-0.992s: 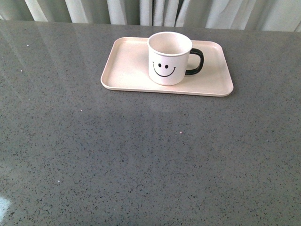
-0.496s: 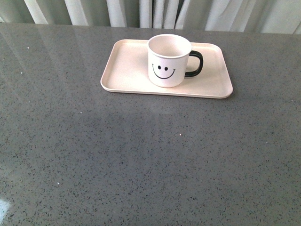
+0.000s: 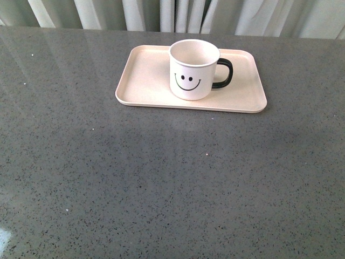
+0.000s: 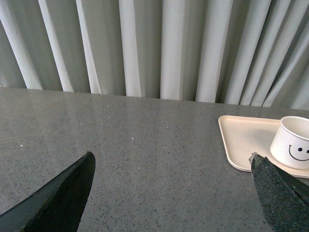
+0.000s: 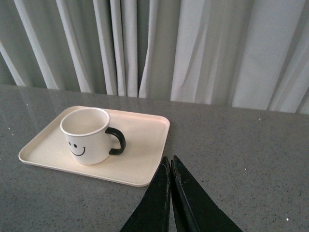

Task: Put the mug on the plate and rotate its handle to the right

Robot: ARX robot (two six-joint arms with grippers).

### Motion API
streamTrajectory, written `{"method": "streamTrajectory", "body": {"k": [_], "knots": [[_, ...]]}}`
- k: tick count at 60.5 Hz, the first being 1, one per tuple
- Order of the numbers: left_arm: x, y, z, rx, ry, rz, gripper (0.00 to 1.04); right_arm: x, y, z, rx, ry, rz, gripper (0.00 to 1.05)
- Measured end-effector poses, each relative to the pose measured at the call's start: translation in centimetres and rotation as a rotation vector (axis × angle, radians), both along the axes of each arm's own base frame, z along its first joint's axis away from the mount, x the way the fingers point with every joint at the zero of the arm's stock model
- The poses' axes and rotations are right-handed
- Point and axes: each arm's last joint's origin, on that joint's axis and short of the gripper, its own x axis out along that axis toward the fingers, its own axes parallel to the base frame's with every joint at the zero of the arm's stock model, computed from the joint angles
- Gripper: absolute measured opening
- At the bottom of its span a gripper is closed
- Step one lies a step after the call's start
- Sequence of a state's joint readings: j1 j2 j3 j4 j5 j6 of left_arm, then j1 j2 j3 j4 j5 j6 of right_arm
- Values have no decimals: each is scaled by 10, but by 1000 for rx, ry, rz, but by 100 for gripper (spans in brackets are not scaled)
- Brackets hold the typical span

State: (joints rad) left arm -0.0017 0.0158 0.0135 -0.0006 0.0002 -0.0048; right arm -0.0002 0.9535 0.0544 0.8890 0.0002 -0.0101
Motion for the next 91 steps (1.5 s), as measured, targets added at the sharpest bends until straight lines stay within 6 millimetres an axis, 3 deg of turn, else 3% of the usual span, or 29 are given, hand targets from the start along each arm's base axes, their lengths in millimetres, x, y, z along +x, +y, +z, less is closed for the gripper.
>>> {"method": "streamTrajectory", "body": {"k": [54, 91], "knots": [[0, 0, 0, 0, 0, 0, 96, -44, 0, 10, 0, -29, 0, 2], [0, 0, 0, 0, 0, 0, 96, -59, 0, 6, 0, -6, 1, 2]]}}
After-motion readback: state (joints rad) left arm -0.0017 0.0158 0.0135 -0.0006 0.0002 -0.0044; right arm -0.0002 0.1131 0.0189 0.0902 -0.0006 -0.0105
